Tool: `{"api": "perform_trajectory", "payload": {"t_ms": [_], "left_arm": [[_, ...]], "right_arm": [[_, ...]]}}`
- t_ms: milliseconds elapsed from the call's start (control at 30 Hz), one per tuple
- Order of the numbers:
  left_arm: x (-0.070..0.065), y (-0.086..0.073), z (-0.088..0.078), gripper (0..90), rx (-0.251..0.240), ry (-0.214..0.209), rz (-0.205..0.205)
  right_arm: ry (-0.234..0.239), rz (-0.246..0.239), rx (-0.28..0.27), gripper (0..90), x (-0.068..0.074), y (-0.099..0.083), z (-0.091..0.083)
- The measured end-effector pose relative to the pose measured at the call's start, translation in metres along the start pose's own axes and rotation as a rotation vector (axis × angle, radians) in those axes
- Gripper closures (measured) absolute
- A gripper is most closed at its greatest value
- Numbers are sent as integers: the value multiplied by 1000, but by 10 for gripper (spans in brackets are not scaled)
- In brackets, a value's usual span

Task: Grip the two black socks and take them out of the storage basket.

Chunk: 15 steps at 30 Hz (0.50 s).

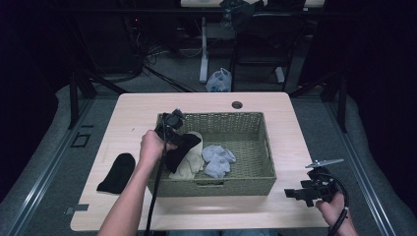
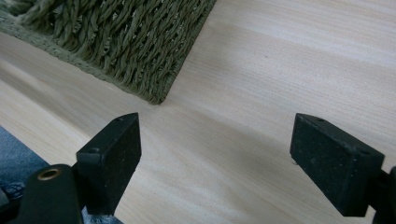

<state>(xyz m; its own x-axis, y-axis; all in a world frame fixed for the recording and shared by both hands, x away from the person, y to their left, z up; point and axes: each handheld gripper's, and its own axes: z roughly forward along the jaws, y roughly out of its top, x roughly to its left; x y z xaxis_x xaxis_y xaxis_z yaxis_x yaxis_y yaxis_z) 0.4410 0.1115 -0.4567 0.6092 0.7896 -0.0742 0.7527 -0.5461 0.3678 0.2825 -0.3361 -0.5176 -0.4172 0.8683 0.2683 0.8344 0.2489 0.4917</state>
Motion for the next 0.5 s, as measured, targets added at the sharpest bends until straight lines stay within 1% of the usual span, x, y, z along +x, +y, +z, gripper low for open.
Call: {"api": "perform_trajectory", "payload": {"t_ms": [33, 67, 100, 133, 167, 200, 233, 300, 333, 367, 400, 433, 500], "left_arm": [[-1, 1, -4, 793, -6, -1, 7], [-1, 1, -4, 793, -6, -1, 7], [-2, 3, -12, 793, -22, -5, 17], [-3, 4, -15, 793, -28, -13, 17], [-4, 5, -19, 793, -34, -11, 22], [-4, 5, -19, 793, -34, -11, 22], [-5, 7, -26, 793, -44, -9, 32], [-5, 10, -36, 793, -54, -10, 39], [-5, 10, -36, 793, -54, -10, 39], [-5, 13, -46, 793, -74, -10, 39], [-5, 13, -46, 792, -74, -10, 39], [-6, 15, -55, 792, -88, -6, 41], [-5, 17, -64, 792, -96, 0, 47]], "right_arm": [[0, -1, 1, 163, 0, 0, 0], [0, -2, 2, 163, 0, 0, 0], [0, -2, 4, 163, 0, 0, 0], [0, -1, 3, 163, 0, 0, 0], [0, -1, 4, 163, 0, 0, 0], [0, -1, 4, 163, 0, 0, 0], [1, -1, 6, 163, 0, 0, 0], [1, 0, 7, 163, 0, 0, 0], [1, 0, 7, 163, 0, 0, 0], [1, 0, 7, 163, 0, 0, 0], [1, 0, 7, 163, 0, 0, 0], [-1, 1, 5, 163, 1, 0, 0], [-2, -1, 8, 163, 0, 0, 1]]}}
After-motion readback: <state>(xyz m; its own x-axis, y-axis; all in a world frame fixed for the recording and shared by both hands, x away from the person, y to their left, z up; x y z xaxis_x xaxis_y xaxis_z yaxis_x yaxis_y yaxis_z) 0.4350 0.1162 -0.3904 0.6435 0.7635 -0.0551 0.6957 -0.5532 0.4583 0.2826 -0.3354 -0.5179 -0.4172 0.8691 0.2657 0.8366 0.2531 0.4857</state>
